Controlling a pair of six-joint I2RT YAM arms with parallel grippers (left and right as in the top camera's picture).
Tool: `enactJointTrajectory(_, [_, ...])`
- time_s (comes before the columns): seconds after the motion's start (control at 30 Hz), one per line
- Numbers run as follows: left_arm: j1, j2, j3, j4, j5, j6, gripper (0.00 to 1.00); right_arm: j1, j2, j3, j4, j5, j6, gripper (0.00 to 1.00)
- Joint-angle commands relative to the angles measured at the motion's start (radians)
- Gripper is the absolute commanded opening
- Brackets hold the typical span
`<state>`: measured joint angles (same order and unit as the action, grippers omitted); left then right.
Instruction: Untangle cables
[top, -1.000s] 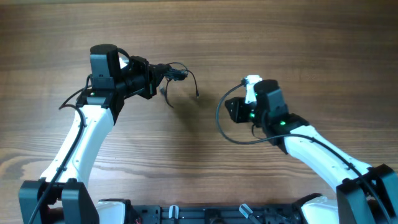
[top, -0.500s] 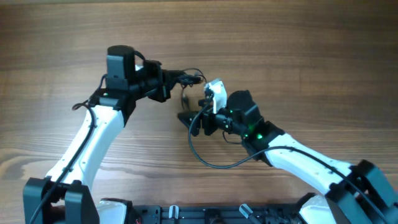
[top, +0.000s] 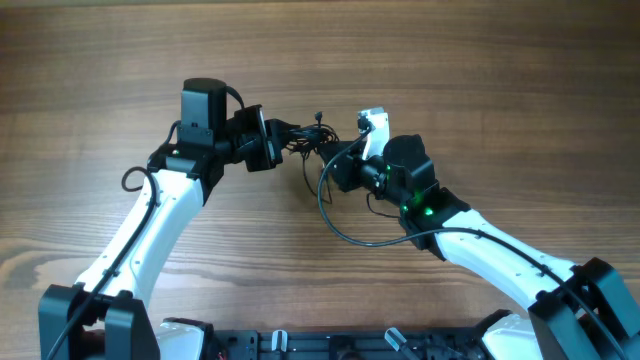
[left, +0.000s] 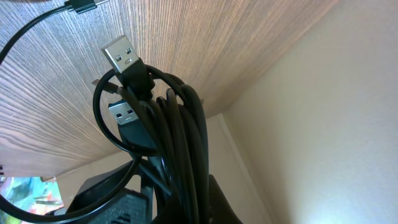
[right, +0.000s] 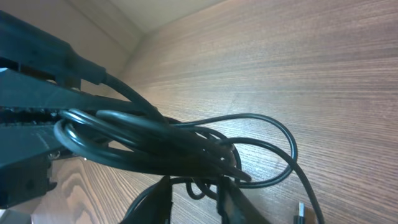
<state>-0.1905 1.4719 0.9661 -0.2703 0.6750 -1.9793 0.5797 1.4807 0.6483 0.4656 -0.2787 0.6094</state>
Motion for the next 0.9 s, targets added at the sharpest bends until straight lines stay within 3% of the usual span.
enactJointTrajectory(0.0, [-0.027,-0.004,0.010,0.000,0.009,-0.027,0.04,0.016,0.026,0.001,0.026,0.021,0.011,0.34])
enactJointTrajectory(0.1, [-0.055,-0.004,0.010,0.000,0.013,-0.033,0.04,0.017,0.070,0.001,0.079,0.030,0.011,0.38])
enactJointTrajectory(0.2, [-0.077,-0.004,0.010,0.005,0.054,-0.045,0.04,0.017,0.087,0.001,0.085,0.180,0.020,0.41])
enactJointTrajectory(0.27, [-0.089,-0.004,0.010,0.013,0.061,-0.045,0.04,0.017,0.087,0.001,0.111,0.199,0.021,0.04])
enactJointTrajectory(0.33, [-0.080,-0.004,0.010,0.056,0.058,-0.045,0.04,0.017,0.087,0.001,0.064,0.042,0.021,0.05])
enactJointTrajectory(0.37, [-0.054,-0.004,0.010,0.132,0.054,-0.040,0.04,0.017,0.087,0.001,-0.022,-0.130,0.019,0.04])
enactJointTrajectory(0.43, [-0.011,-0.004,0.010,0.213,0.042,-0.036,0.04,0.017,0.087,0.001,-0.172,-0.284,0.019,0.04])
enactJointTrajectory(0.53, [0.046,-0.004,0.010,0.339,0.042,0.056,0.04,0.016,0.087,0.001,-0.400,-0.295,0.021,0.05])
enactJointTrajectory(0.67, [0.098,-0.004,0.010,0.372,0.056,0.064,0.04,0.014,0.087,0.001,-0.474,-0.196,0.119,0.05])
enactJointTrajectory(0.77, [0.133,-0.004,0.010,0.420,0.095,0.065,0.04,0.014,0.087,0.001,-0.494,-0.170,0.153,0.18])
enactJointTrajectory(0.87, [0.134,-0.004,0.010,0.412,0.095,0.095,0.04,0.014,0.087,0.001,-0.492,-0.170,0.153,0.24])
